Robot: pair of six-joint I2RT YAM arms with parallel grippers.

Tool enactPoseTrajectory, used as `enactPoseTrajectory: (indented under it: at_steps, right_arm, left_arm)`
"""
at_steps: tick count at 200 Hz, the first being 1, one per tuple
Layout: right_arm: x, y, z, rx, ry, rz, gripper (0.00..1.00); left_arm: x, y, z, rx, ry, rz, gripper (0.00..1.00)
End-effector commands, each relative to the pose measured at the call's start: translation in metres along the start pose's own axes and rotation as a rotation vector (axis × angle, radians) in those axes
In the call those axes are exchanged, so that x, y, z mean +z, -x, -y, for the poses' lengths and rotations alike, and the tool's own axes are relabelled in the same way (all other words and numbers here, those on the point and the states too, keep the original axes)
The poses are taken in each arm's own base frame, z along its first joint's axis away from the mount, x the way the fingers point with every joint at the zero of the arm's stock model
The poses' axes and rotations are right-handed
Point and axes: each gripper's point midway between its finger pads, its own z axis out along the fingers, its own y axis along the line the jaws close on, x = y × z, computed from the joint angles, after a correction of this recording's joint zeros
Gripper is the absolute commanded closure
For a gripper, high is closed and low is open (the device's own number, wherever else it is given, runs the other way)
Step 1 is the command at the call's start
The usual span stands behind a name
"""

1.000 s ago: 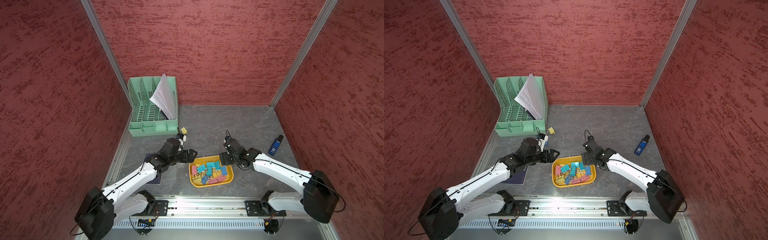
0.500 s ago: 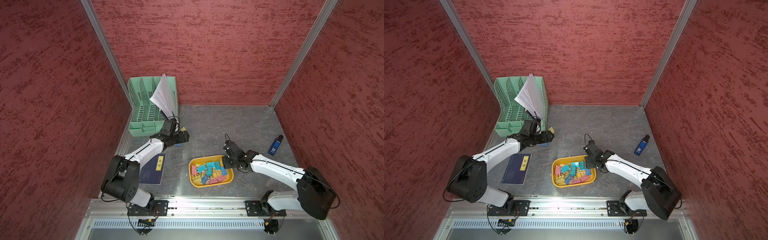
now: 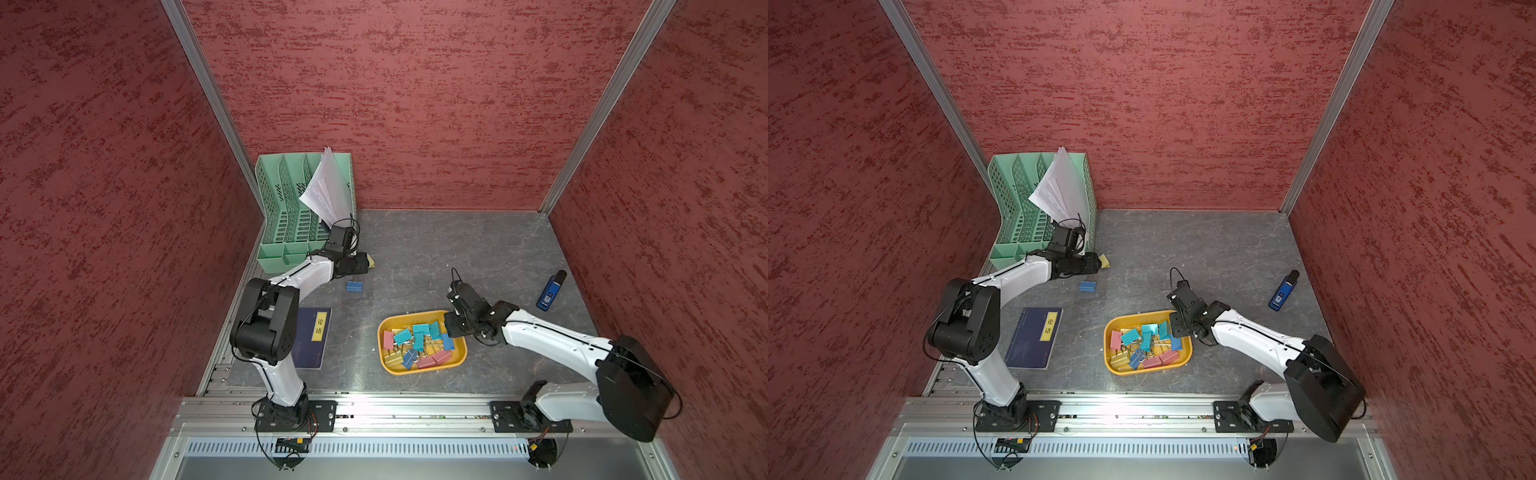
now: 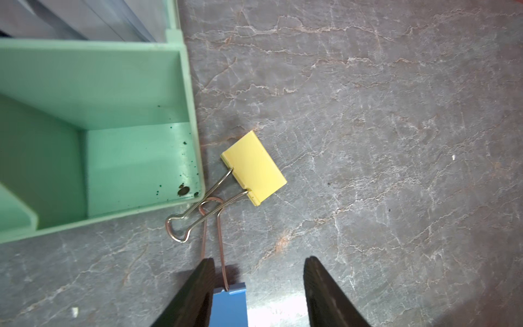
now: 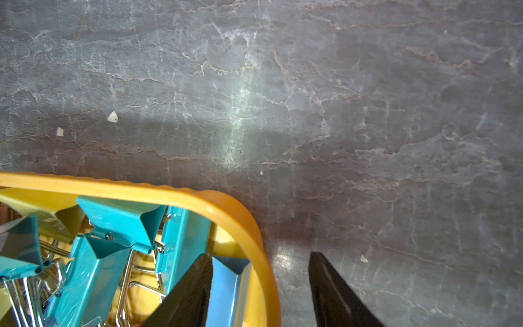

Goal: Put the binder clips in the storage box
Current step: Adjust the binder clip at the center of the board.

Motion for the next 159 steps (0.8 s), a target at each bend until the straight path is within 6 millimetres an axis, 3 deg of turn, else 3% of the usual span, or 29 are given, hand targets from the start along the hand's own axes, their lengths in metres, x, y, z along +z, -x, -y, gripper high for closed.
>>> enactPoseTrajectory:
  at_steps: [1, 20, 35, 117, 159]
  right_arm:
    - [0.002, 0.006, -0.003, 0.003, 0.024, 0.017, 0.42]
    - [0.003, 0.005, -0.005, 0.001, 0.031, 0.011, 0.42]
    - [0.004, 0.004, -0.005, 0.001, 0.034, 0.009, 0.42]
    - [0.002, 0.011, -0.012, -0.015, 0.059, 0.021, 0.42]
    - [0.003, 0.010, -0.012, -0.016, 0.064, 0.018, 0.42]
  left_arm:
    - [0.010, 0.011, 0.013, 0.056, -0.041, 0.011, 0.61]
    - [0.023, 0.011, 0.012, 0.075, -0.018, -0.021, 0.79]
    - [0.031, 0.012, 0.008, 0.079, 0.014, -0.046, 1.00]
    - [0.031, -0.014, -0.015, 0.150, 0.206, -0.082, 1.00]
    - [0.031, -0.010, -0.012, 0.176, 0.247, -0.063, 1.00]
